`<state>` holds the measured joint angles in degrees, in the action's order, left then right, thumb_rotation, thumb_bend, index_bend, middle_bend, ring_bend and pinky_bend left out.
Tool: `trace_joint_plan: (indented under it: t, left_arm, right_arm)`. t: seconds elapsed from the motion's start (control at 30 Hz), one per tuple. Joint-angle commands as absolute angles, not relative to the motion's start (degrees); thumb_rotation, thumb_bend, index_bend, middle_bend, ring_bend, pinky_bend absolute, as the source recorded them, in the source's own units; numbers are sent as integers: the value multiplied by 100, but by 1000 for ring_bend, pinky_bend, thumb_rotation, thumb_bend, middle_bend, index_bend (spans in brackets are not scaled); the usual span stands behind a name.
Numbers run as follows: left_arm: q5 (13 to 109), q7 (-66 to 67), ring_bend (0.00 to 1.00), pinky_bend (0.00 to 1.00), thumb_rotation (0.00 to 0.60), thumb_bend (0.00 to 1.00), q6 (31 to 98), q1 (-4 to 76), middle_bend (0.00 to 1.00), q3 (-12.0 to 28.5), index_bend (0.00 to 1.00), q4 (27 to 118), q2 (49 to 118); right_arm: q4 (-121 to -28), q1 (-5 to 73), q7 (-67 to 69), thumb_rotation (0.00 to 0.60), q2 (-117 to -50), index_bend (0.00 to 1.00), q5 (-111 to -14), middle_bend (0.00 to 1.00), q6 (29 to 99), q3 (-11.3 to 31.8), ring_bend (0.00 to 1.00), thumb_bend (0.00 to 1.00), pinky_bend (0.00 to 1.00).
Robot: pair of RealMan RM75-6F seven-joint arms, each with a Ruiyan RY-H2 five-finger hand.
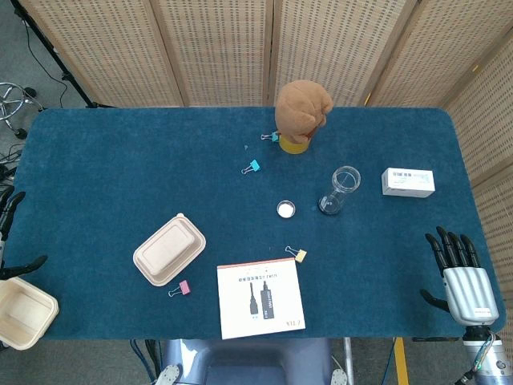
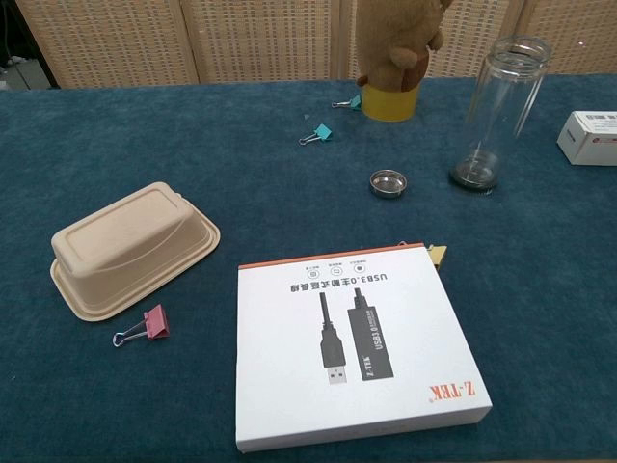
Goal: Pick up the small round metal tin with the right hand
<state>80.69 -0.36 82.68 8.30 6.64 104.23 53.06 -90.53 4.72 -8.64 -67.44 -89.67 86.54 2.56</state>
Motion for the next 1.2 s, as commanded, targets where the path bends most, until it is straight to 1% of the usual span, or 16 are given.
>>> trace_joint_plan:
  t: [0.03, 0.27, 0.37, 0.47, 0.63, 0.7, 0.83, 1.07, 1.2]
  left_arm:
    - [8071, 9, 0, 0, 600, 0, 8289, 821, 0, 655, 0, 10427, 5314]
    - [8004, 56, 0, 0, 600, 0, 8298, 817, 0, 667, 0, 10432, 5337]
    - [7951, 77, 0, 0, 600, 0, 8251, 841, 0, 679, 0, 10416, 5349]
    - [7872, 92, 0, 0, 600, 0, 8173, 885, 0, 703, 0, 10392, 5369]
    - [7786, 101, 0, 0, 600, 0, 8087, 921, 0, 715, 0, 10387, 5367]
    - [7779, 102, 0, 0, 600, 0, 8104, 915, 0, 719, 0, 10397, 5369]
    - [7780, 133, 0, 0, 600, 0, 8074, 929, 0, 704, 0, 10408, 5379]
    - [7679, 223, 0, 0, 600, 0, 7995, 981, 0, 725, 0, 10403, 5418]
    - [7653, 281, 0, 0, 600, 0, 7986, 994, 0, 726, 0, 10420, 5437]
  right_arm:
    - [-9079, 474, -828, 600, -6731, 61, -9015, 0, 8693, 254, 0, 0, 0]
    - [-9258, 661, -755, 600, -6736, 71, -9322, 0, 8739, 350, 0, 0, 0]
    - [-9390, 938, -648, 600, -6660, 118, -9878, 0, 8800, 427, 0, 0, 0]
    - [-9706, 1317, -780, 600, -6563, 165, -10040, 0, 8502, 620, 0, 0, 0]
    - [-10088, 2048, -1211, 600, -6625, 220, -9508, 0, 7463, 1047, 0, 0, 0]
    - [-10074, 2318, -1410, 600, -6729, 244, -9289, 0, 7123, 1205, 0, 0, 0]
    - [-9889, 2891, -1942, 600, -7049, 256, -8664, 0, 6378, 1486, 0, 0, 0]
    - [-9333, 3656, -2693, 600, -7678, 283, -7781, 0, 5643, 1760, 0, 64, 0]
    - [-8850, 3979, -2980, 600, -8122, 343, -7456, 0, 5504, 1787, 0, 87, 0]
